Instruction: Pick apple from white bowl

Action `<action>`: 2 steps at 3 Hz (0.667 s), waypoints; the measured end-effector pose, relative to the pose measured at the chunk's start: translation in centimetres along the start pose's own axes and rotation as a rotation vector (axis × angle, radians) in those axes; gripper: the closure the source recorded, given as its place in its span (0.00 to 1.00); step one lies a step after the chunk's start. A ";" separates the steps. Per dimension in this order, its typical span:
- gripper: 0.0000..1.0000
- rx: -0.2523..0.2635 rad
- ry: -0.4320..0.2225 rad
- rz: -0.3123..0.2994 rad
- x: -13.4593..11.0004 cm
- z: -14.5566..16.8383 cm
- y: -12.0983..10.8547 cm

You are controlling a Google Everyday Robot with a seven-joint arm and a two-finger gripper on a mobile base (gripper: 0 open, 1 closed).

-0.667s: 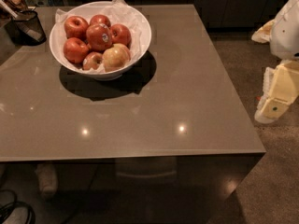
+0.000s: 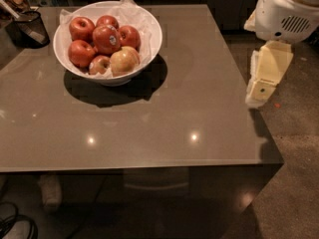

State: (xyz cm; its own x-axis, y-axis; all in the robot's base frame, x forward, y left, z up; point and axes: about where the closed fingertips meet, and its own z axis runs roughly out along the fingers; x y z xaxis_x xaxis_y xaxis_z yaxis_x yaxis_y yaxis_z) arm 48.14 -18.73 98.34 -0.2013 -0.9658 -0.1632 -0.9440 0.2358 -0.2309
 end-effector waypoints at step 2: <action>0.00 0.022 -0.035 -0.005 -0.9 0.2 -0.6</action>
Offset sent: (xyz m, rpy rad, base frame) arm 0.0073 0.0087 0.0014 0.0470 -0.0247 0.0135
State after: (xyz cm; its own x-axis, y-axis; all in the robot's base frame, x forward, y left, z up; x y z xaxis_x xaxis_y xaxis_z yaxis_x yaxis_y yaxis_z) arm 48.95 -18.00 98.48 -0.1868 -0.9627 -0.1957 -0.9389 0.2336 -0.2528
